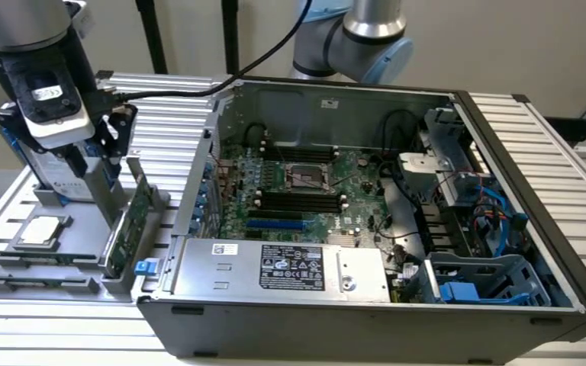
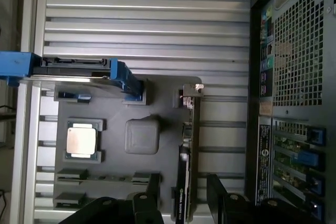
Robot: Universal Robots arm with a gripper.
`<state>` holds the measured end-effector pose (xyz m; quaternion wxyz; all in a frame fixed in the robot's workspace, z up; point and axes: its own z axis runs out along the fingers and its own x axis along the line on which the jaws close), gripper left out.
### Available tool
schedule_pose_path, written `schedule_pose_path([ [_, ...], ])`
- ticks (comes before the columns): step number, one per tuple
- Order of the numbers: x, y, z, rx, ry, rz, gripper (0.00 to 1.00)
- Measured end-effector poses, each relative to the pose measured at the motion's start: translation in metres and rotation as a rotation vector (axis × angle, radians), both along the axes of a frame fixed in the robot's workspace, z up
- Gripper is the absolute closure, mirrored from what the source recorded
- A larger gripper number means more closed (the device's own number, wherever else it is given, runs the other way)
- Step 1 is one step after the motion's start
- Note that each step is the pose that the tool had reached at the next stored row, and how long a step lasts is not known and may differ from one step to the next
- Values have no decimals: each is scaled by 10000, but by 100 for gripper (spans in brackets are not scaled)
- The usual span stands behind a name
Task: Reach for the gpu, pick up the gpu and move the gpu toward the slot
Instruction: 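Pick up the gpu and move the gpu toward the slot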
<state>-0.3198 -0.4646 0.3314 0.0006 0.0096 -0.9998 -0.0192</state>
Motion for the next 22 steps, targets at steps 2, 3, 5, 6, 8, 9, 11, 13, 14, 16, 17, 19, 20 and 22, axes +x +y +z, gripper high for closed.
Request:
schedule_pose_path([
  [2, 0, -31, -36, 0, 0, 0, 52],
  [3, 1, -46, -55, 1, -1, 0, 52],
  [5, 0, -66, -92, 0, 0, -1, 52],
  [6, 0, -73, -109, 0, 0, -1, 52],
  [8, 2, -83, -146, 0, 0, -1, 52],
  [9, 3, -86, -164, -1, 0, 0, 52],
  [11, 7, -94, -200, 0, 0, 0, 52],
  [13, 10, -102, -236, -1, 1, -1, 52],
  [14, 12, -106, -255, -1, 0, 0, 52],
  [16, 17, -113, -290, 0, 0, 0, 52],
  [17, 20, -115, -309, 1, -1, 0, 52],
  [19, 27, -118, -345, 0, 0, 0, 52],
  [20, 29, -119, -364, -1, 0, -1, 52],
  [22, 34, -119, -399, -1, -2, -2, 52],
])
